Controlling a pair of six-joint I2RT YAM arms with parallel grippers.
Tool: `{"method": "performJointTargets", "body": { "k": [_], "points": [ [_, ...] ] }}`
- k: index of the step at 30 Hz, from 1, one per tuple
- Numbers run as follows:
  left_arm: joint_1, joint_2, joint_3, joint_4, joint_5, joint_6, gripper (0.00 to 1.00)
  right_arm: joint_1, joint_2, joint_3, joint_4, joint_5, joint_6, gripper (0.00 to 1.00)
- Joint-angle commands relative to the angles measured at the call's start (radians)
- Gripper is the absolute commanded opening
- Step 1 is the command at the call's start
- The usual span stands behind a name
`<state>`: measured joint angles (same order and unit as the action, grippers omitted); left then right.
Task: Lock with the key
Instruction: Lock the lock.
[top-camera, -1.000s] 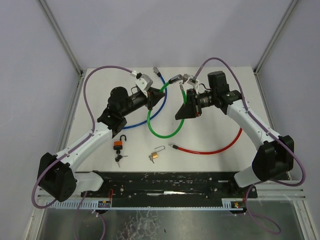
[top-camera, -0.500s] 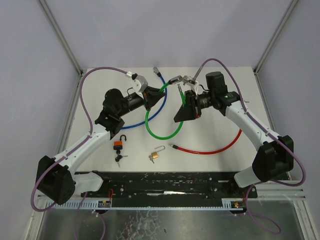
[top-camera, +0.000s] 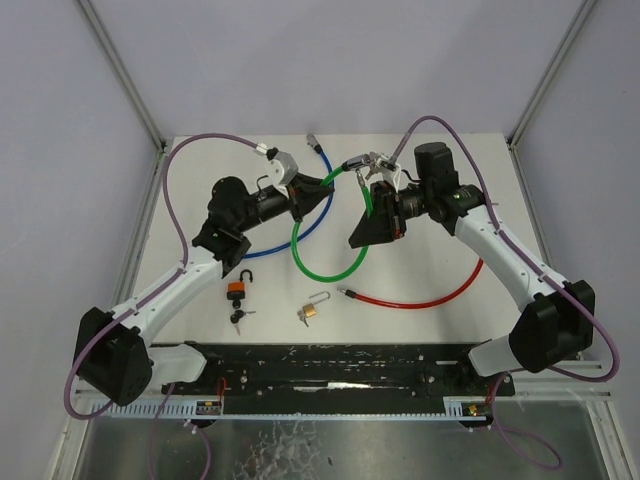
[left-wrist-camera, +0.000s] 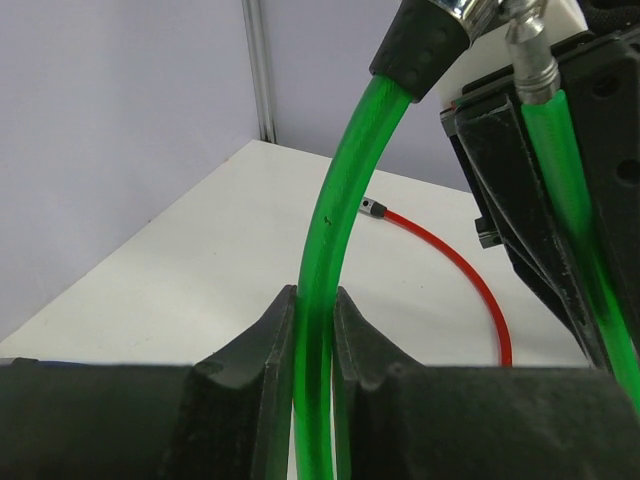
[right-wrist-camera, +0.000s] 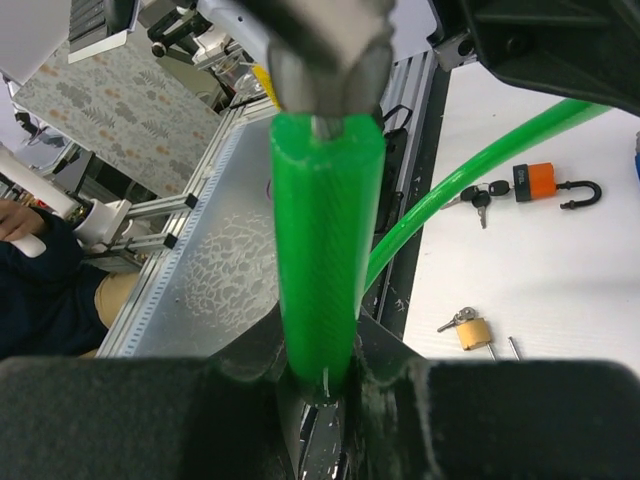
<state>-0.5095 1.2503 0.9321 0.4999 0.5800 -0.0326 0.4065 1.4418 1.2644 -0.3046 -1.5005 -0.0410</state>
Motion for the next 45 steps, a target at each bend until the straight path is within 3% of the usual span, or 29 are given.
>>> {"method": "performJointTargets", "body": {
  "k": [1,23,31,45],
  "points": [
    [-0.014,0.003,0.017,0.073,0.03,-0.043,0.0,0.023,-0.029,0.021,0.055,-0.038,-0.026,0.0],
    [-0.014,-0.041,-0.018,0.057,0.042,0.01,0.0,-0.002,-0.048,0.002,0.143,0.005,0.055,0.0],
    [-0.015,-0.047,-0.016,0.036,0.059,0.035,0.0,-0.009,-0.046,-0.068,0.365,0.032,0.256,0.0],
    [-0.092,-0.084,-0.003,-0.197,-0.152,0.358,0.0,-0.011,-0.047,-0.08,0.43,0.026,0.323,0.0]
  ]
}}
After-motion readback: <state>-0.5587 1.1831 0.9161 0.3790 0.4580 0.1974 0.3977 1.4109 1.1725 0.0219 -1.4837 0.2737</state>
